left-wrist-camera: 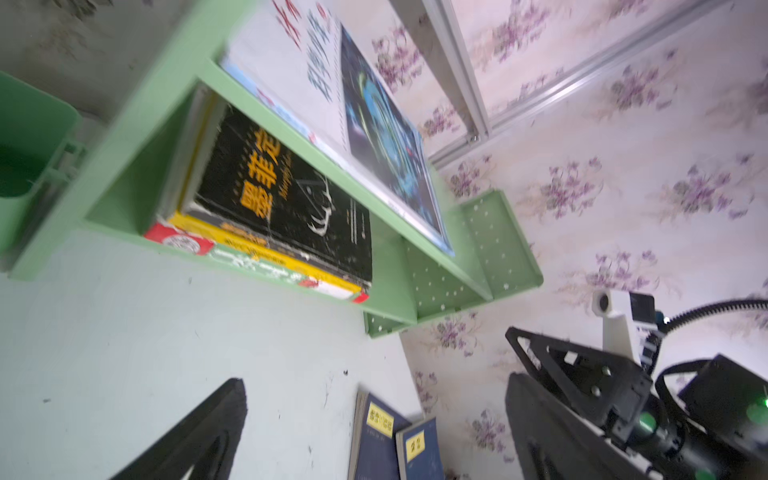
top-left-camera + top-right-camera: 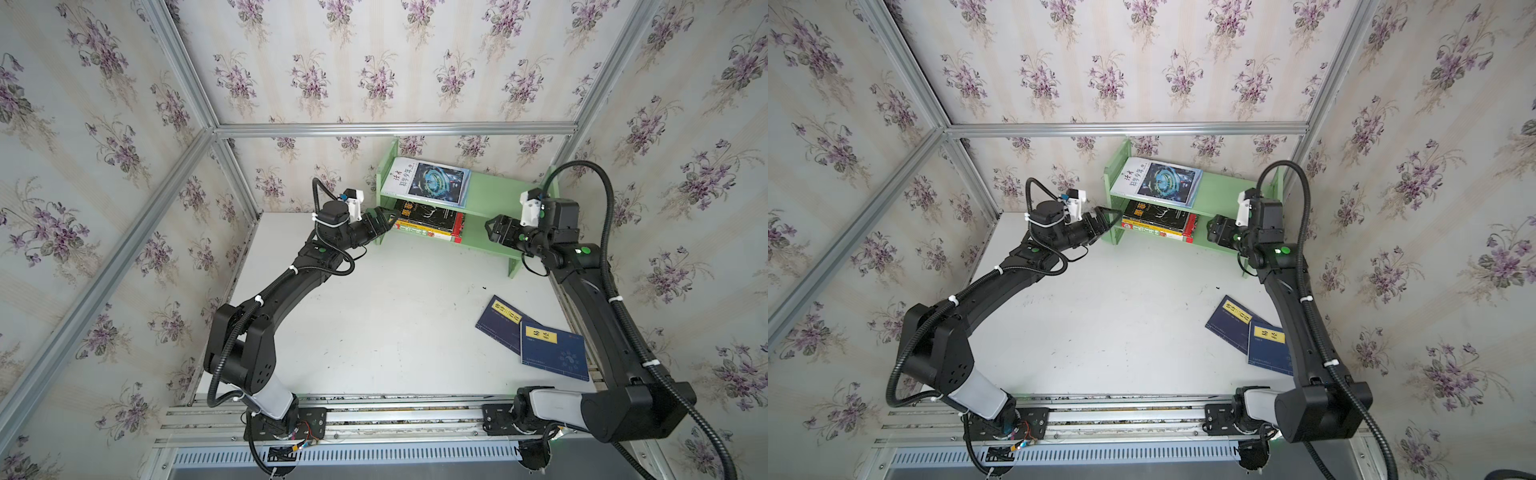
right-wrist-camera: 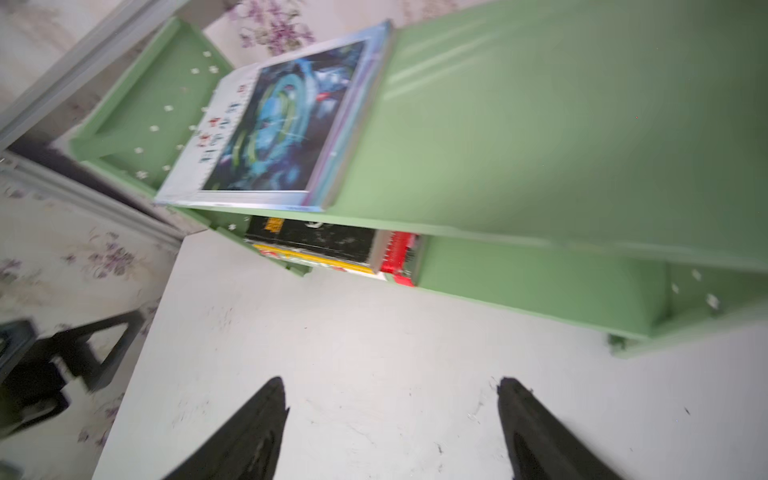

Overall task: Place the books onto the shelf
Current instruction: 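Open both grippers and withdraw them from the shelf toward the navy books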

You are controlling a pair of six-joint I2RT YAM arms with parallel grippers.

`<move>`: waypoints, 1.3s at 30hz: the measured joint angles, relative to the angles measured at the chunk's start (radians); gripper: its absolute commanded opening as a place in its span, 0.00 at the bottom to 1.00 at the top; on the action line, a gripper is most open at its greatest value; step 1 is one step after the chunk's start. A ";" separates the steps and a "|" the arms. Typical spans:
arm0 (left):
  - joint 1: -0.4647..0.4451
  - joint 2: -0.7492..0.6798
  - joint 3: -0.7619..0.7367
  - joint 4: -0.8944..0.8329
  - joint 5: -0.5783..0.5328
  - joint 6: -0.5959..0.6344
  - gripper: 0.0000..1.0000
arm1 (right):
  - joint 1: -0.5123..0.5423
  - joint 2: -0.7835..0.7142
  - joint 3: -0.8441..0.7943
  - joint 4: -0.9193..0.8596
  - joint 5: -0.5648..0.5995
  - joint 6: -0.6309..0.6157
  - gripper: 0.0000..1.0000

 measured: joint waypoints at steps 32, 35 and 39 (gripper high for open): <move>-0.265 0.199 0.128 -0.371 -0.069 0.358 0.99 | -0.789 0.267 -0.416 -0.063 0.309 0.038 0.97; -0.266 0.198 0.116 -0.373 -0.078 0.355 0.99 | -0.796 0.283 -0.435 -0.022 0.305 -0.012 0.95; -0.266 0.194 0.111 -0.379 -0.087 0.354 0.99 | -0.801 0.324 -0.443 0.016 0.270 -0.055 0.94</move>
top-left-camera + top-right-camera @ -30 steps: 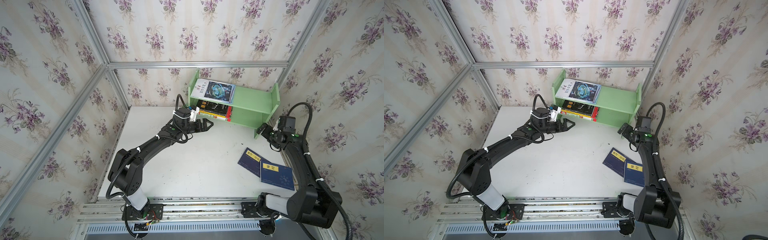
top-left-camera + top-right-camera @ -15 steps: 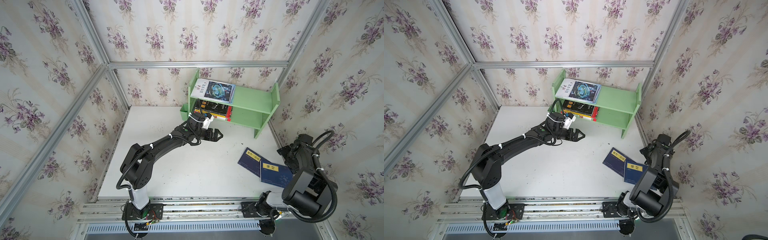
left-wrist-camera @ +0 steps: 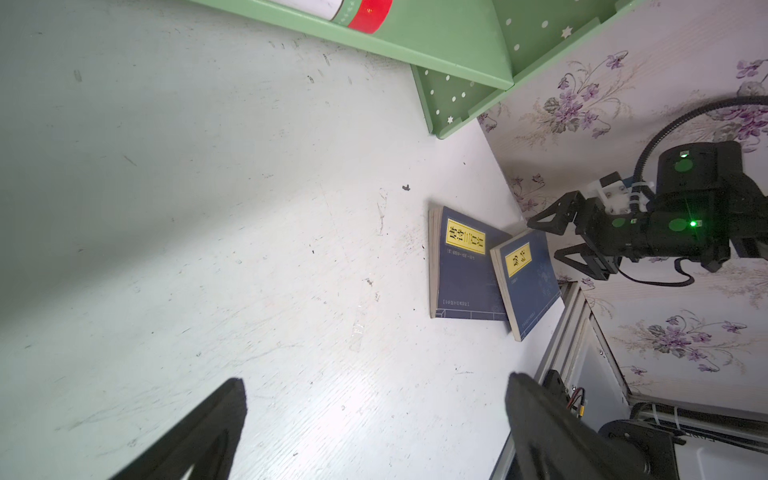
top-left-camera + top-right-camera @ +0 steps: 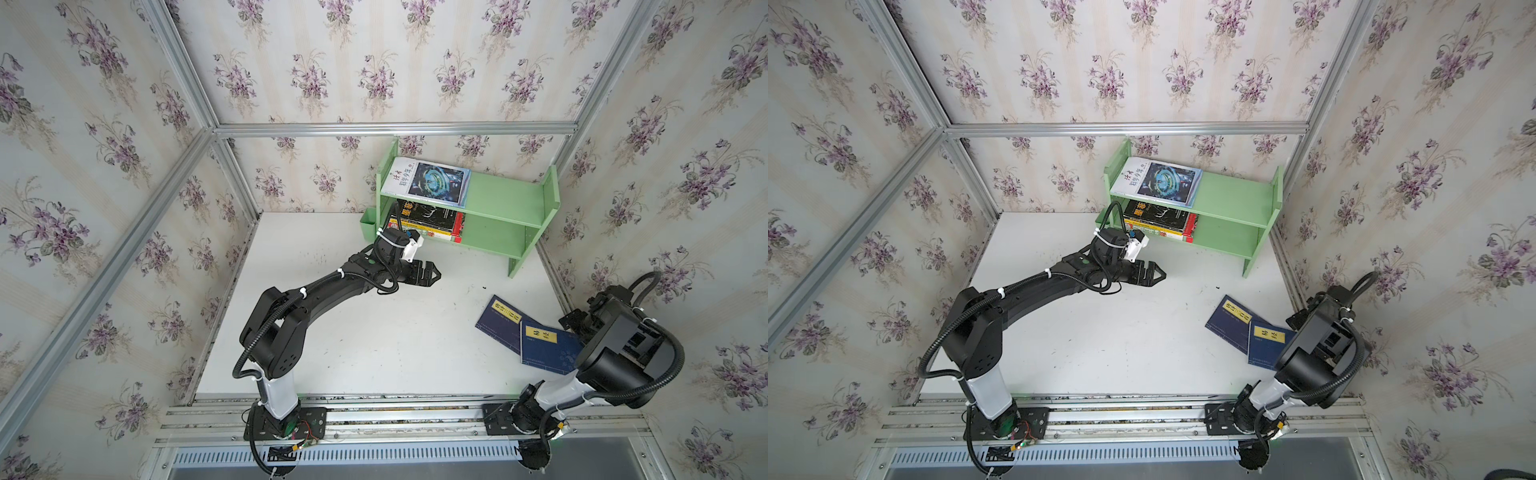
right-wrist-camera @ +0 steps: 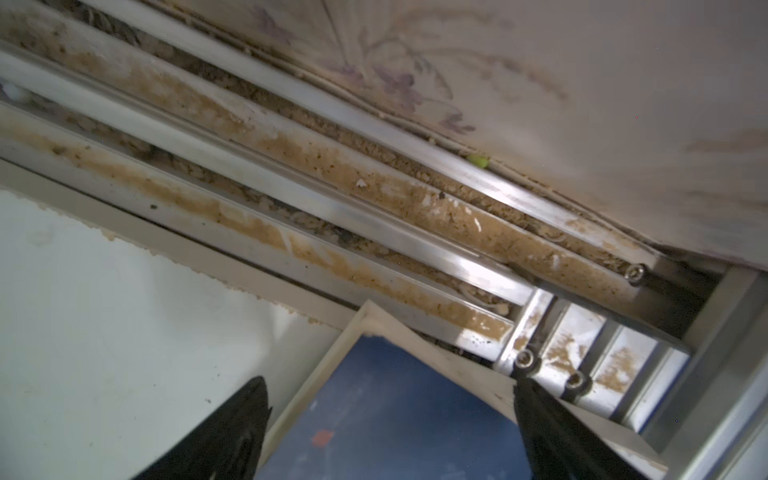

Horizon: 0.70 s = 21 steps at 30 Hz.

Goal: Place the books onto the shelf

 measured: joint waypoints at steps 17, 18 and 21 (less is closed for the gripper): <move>0.000 0.013 0.000 0.000 -0.011 -0.025 0.99 | -0.004 -0.092 -0.130 0.127 -0.203 0.057 0.83; 0.000 0.017 0.000 0.000 -0.009 -0.025 0.99 | -0.004 -0.105 -0.139 0.122 -0.214 0.071 0.84; -0.001 0.031 0.000 0.000 0.003 -0.024 0.99 | -0.004 -0.150 -0.157 0.068 -0.233 0.105 0.86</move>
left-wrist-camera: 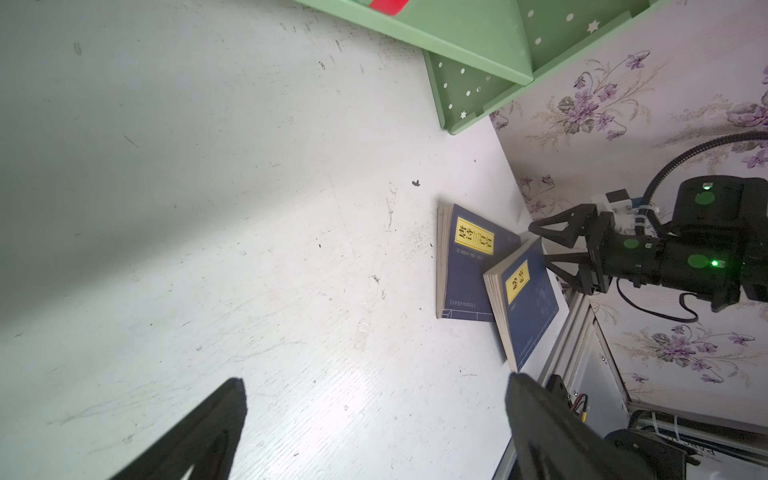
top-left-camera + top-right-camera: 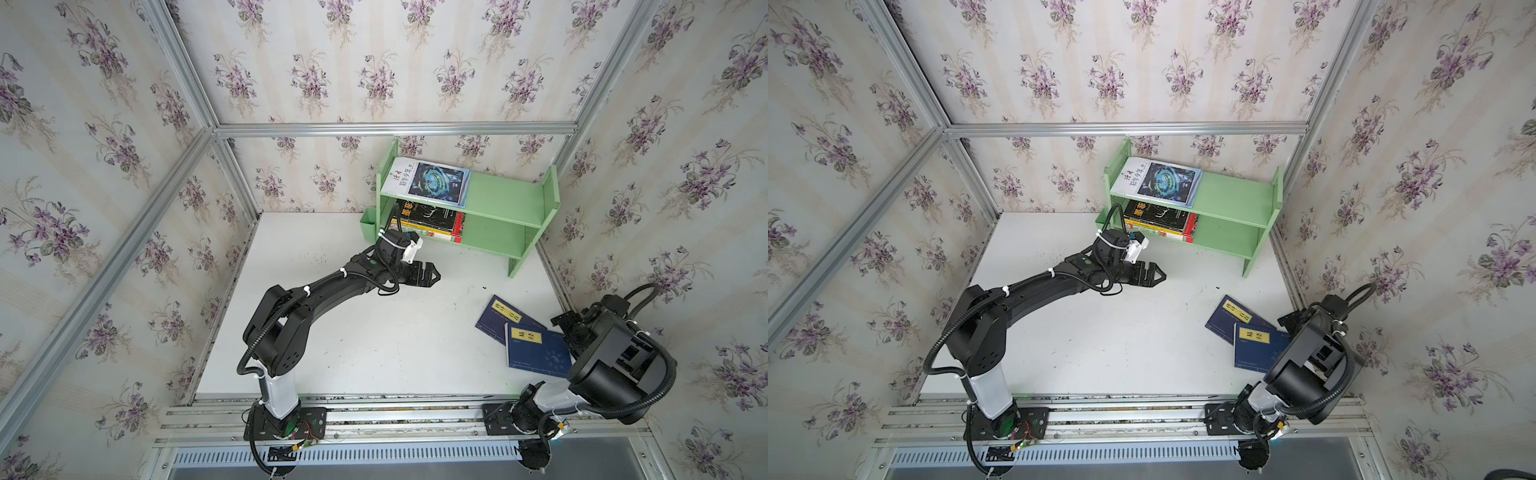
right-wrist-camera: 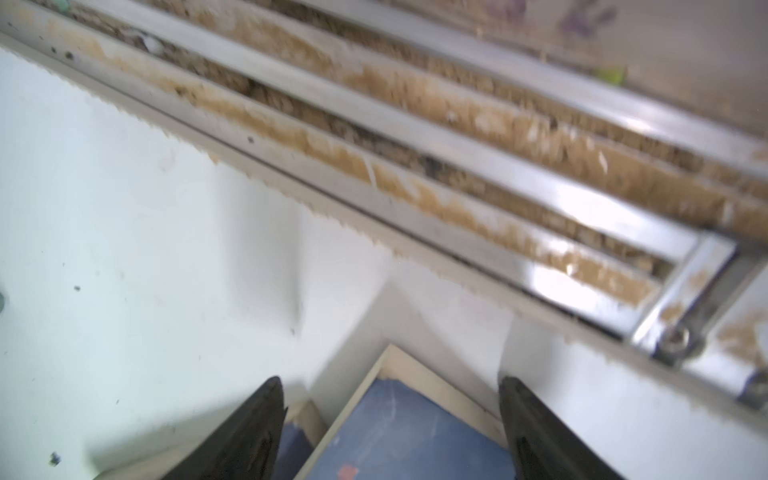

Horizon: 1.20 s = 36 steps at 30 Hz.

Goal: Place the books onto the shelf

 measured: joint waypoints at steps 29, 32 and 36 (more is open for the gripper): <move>-0.174 0.219 0.256 -0.237 0.138 0.273 0.99 | 0.000 -0.087 -0.052 -0.238 -0.035 0.006 1.00; -0.193 0.259 0.296 -0.269 0.153 0.289 0.99 | 0.004 -0.126 -0.087 -0.215 -0.040 0.018 0.99; -0.194 0.290 0.315 -0.294 0.173 0.295 0.99 | 0.060 -0.195 -0.141 -0.189 -0.048 0.049 0.92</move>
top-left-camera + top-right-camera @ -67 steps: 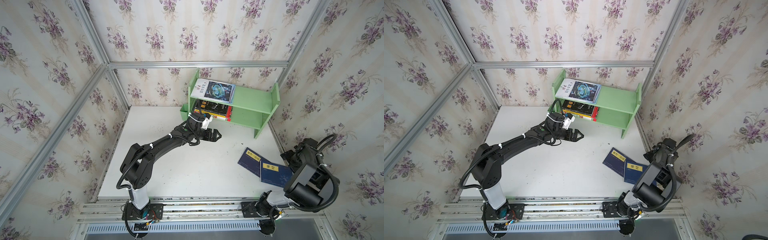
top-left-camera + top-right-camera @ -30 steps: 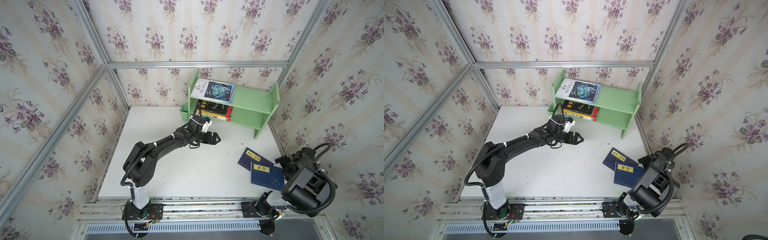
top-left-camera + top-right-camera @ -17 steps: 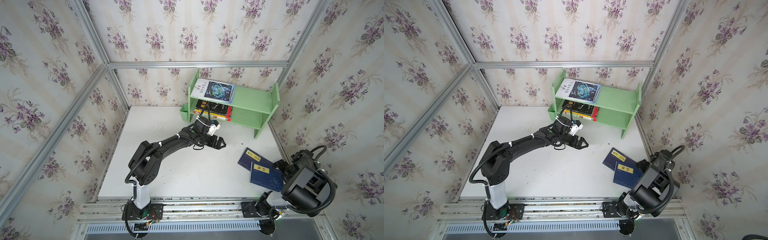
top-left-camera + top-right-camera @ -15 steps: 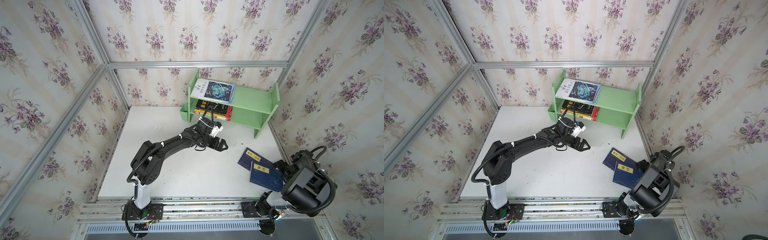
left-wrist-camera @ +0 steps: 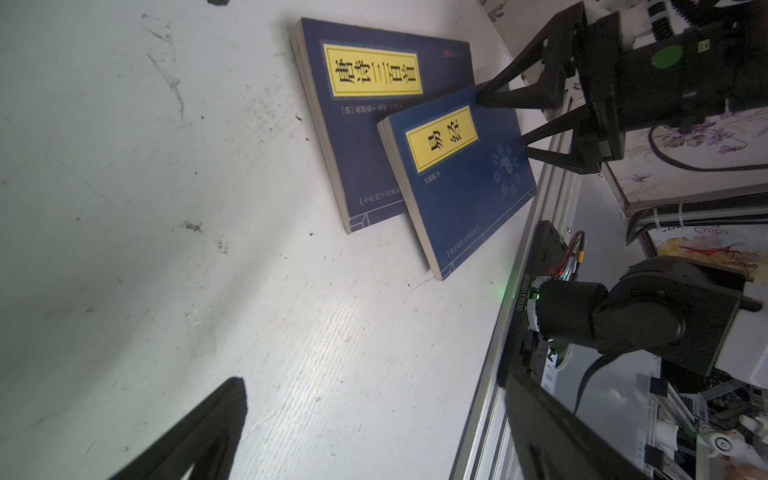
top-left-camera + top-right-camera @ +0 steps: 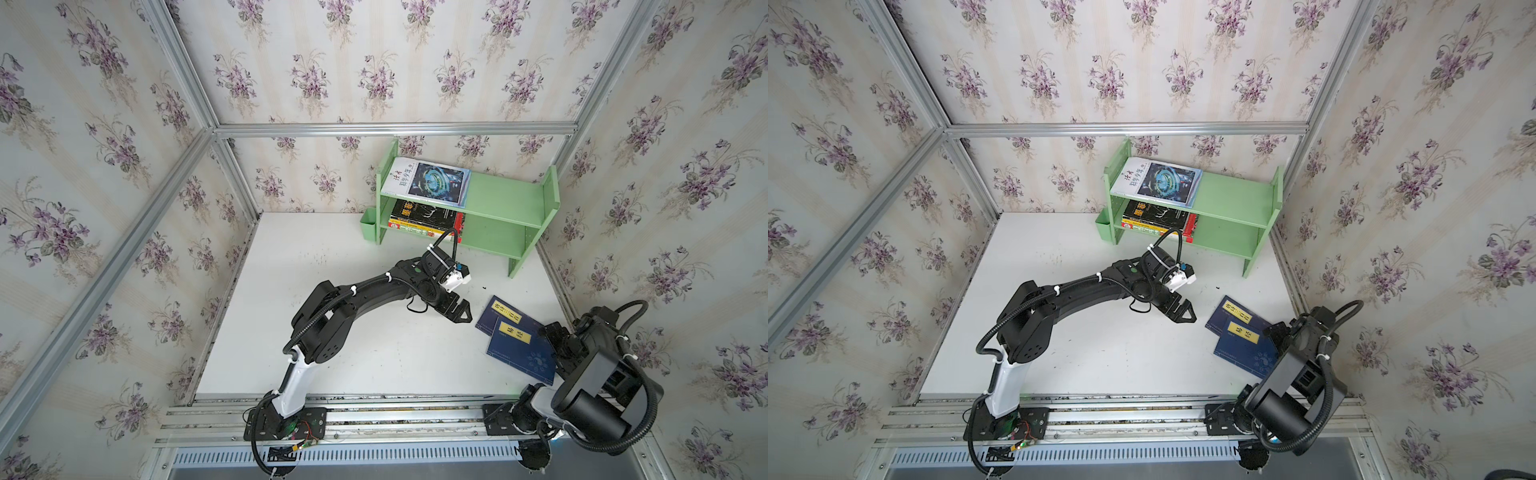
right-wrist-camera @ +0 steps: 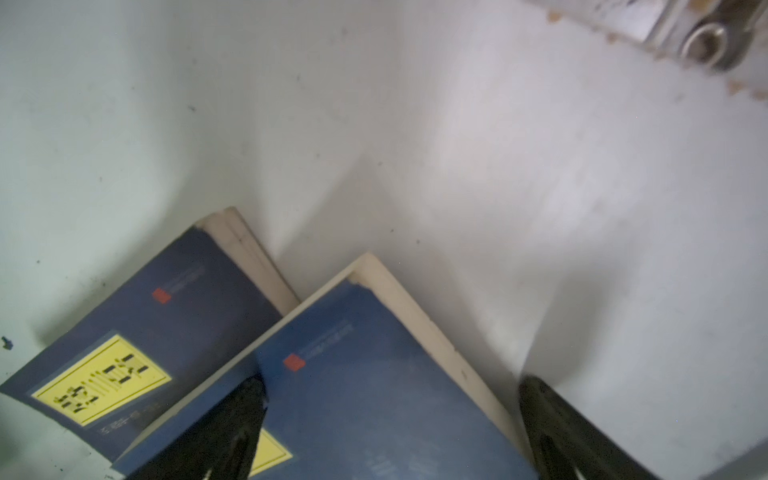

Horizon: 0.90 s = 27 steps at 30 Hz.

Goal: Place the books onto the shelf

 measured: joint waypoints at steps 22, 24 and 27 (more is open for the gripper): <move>0.109 -0.033 -0.099 0.017 -0.064 -0.146 0.99 | 0.902 -0.223 -0.004 0.113 -0.069 0.571 0.79; 0.131 -0.050 -0.121 0.037 -0.066 -0.174 0.99 | 0.941 -0.224 0.048 0.101 -0.072 0.577 0.80; 0.162 -0.072 -0.150 0.068 -0.065 -0.216 0.99 | 0.954 -0.253 0.128 0.051 -0.049 0.548 0.90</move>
